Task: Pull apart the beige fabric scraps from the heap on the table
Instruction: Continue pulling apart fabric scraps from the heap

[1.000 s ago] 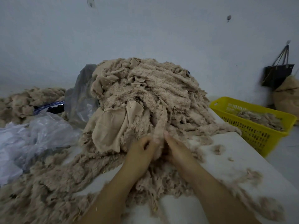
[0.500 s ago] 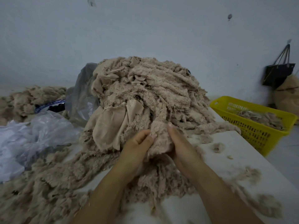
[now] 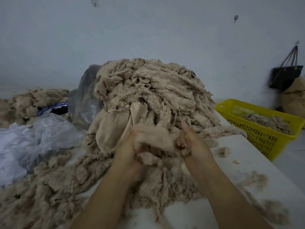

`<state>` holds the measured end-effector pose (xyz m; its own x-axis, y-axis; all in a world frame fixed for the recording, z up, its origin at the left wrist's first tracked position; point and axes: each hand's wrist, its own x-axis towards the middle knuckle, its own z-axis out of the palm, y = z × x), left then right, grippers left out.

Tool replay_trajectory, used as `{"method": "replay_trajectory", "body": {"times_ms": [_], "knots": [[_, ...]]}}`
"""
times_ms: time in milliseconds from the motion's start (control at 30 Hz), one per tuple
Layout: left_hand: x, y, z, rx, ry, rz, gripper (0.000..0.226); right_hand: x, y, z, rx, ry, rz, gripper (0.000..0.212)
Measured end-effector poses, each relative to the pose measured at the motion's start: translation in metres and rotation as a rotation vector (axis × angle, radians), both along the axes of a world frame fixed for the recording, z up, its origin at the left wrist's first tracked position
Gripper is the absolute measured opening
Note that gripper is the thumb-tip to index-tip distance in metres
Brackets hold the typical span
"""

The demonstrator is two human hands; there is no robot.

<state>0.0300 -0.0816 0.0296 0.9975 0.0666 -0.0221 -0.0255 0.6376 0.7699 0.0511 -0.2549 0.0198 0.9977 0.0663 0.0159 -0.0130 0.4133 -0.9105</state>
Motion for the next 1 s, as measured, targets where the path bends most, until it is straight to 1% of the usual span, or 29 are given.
{"method": "replay_trajectory", "body": {"times_ms": [33,67,100,133,167,200,233,300,333,367,433,467,500,533,567,600,633,667,700,733,767,800,833,867,900,967,1000], "knots": [[0.004,0.009,0.0,-0.073,0.009,0.045,0.014,0.003,-0.007,0.001,0.043,0.01,-0.061,0.052],[0.007,0.018,-0.001,-0.16,0.018,0.078,0.01,0.006,-0.015,0.001,0.084,0.039,-0.114,0.053],[0.009,0.024,-0.002,-0.25,0.031,0.087,0.016,0.009,-0.021,0.0,0.062,0.065,-0.167,0.049],[0.01,0.027,-0.003,-0.329,0.046,0.073,0.02,0.01,-0.024,-0.002,-0.062,0.06,-0.198,0.04],[0.011,0.026,-0.003,-0.394,0.052,0.048,0.023,0.008,-0.022,-0.003,-0.265,0.015,-0.19,0.026],[0.011,0.024,-0.005,-0.433,0.053,0.015,0.025,0.005,-0.017,-0.005,-0.446,-0.06,-0.154,0.019],[0.011,0.02,-0.004,-0.464,0.04,-0.022,0.028,0.0,-0.009,-0.005,-0.565,-0.14,-0.091,0.019],[0.01,0.014,-0.003,-0.49,0.005,-0.081,0.037,-0.006,0.006,-0.008,-0.686,-0.256,0.073,0.046],[0.01,0.013,-0.003,-0.501,-0.005,-0.095,0.041,-0.007,0.013,-0.011,-0.732,-0.287,0.165,0.056],[0.009,0.014,-0.003,-0.518,-0.01,-0.108,0.042,-0.01,0.02,-0.016,-0.804,-0.323,0.247,0.056],[0.006,0.016,-0.002,-0.596,-0.024,-0.135,0.04,-0.012,0.026,-0.024,-1.026,-0.399,0.312,0.023],[0.007,0.018,-0.001,-0.634,-0.032,-0.125,0.038,-0.011,0.025,-0.026,-1.07,-0.416,0.296,0.022],[0.007,0.021,0.001,-0.651,-0.039,-0.089,0.034,-0.01,0.021,-0.025,-1.047,-0.397,0.267,0.029],[0.009,0.023,0.0,-0.628,-0.036,-0.026,0.031,-0.01,0.017,-0.021,-0.958,-0.327,0.23,0.032],[0.011,0.024,0.002,-0.554,-0.025,0.045,0.029,-0.009,0.012,-0.016,-0.805,-0.236,0.183,0.031],[0.012,0.023,0.001,-0.404,-0.004,0.116,0.027,-0.006,0.008,-0.012,-0.633,-0.169,0.149,0.031],[0.011,0.02,0.001,-0.174,0.017,0.173,0.026,-0.004,0.003,-0.011,-0.481,-0.122,0.129,0.033],[0.009,0.014,-0.001,0.104,0.028,0.214,0.026,-0.003,0.001,-0.008,-0.386,-0.099,0.115,0.035],[0.005,0.006,-0.002,0.395,0.013,0.222,0.025,-0.003,0.001,-0.007,-0.341,-0.098,0.119,0.032],[0.003,0.001,-0.005,0.638,-0.027,0.2,0.019,-0.003,0.002,-0.009,-0.336,-0.092,0.129,0.028],[0.0,-0.007,-0.006,0.799,-0.079,0.108,0.005,-0.002,0.005,-0.011,-0.367,-0.076,0.109,0.024],[-0.001,-0.011,-0.008,0.94,-0.131,0.001,0.027,-0.002,0.007,-0.012,-0.437,-0.07,0.077,0.023],[-0.001,-0.012,-0.012,1.033,-0.146,-0.086,0.048,-0.004,0.008,-0.013,-0.53,-0.076,0.058,0.027],[0.0,-0.012,-0.014,1.079,-0.11,-0.116,0.057,-0.006,0.007,-0.015,-0.587,-0.076,0.062,0.031],[0.0,-0.014,-0.013,1.062,-0.071,-0.106,0.048,-0.005,0.007,-0.015,-0.596,-0.067,0.068,0.03],[-0.001,-0.013,-0.012,0.908,-0.034,-0.041,0.022,-0.007,0.011,-0.004,-0.565,-0.1,0.053,0.023],[-0.001,-0.013,-0.013,0.817,-0.018,-0.017,0.021,-0.008,0.01,-0.001,-0.563,-0.139,0.061,0.024]]}}
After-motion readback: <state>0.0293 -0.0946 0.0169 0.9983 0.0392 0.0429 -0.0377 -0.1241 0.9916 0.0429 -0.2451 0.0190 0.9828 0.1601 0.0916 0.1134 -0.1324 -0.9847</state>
